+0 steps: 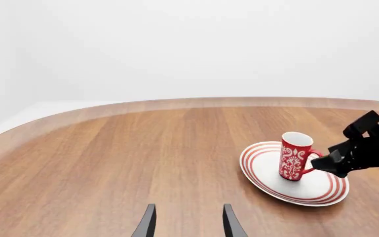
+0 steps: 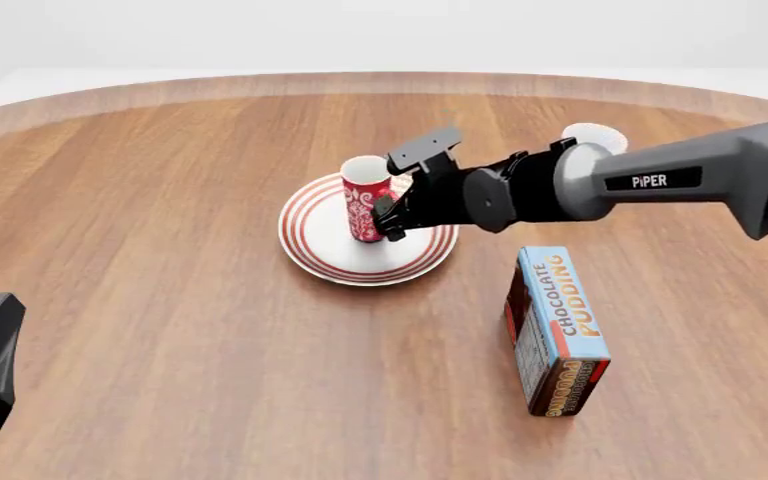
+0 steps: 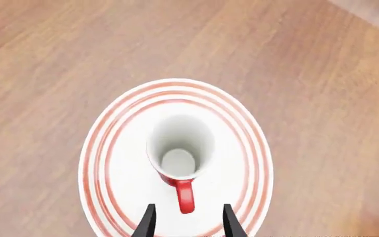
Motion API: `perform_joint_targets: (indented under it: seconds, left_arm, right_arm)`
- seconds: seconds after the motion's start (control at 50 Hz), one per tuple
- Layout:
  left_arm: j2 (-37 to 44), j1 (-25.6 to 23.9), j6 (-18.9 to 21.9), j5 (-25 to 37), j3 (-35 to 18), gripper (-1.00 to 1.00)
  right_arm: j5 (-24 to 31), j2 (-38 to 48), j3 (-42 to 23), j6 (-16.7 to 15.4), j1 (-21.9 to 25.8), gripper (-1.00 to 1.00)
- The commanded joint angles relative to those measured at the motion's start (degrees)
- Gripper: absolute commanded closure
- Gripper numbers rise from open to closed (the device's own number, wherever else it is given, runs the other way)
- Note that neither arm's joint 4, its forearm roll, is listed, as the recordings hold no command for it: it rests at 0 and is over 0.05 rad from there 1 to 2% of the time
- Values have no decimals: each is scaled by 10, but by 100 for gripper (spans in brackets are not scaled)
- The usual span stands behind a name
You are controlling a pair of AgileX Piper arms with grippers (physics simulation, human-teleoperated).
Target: Pick up the red mug and put it on the plate
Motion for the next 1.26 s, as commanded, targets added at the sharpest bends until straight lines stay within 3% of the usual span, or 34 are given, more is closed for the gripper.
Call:
perform_joint_targets:
  seconds: [0.02, 0.3, 0.76, 1.26]
  left_arm:
    - [0, 0, 0, 0, 0, -100]
    - [0, 0, 0, 0, 0, -100]
    - [0, 0, 0, 0, 0, -100]
    - [0, 0, 0, 0, 0, -100]
  right_arm:
    - [-3, -9, 6, 0, -7, -100]
    - [-6, -40, 33, 4, -6, -100]
    - [-12, -160, 129, 15, 13, -100]
    - [48, -337, 191, 2, 12, -100]
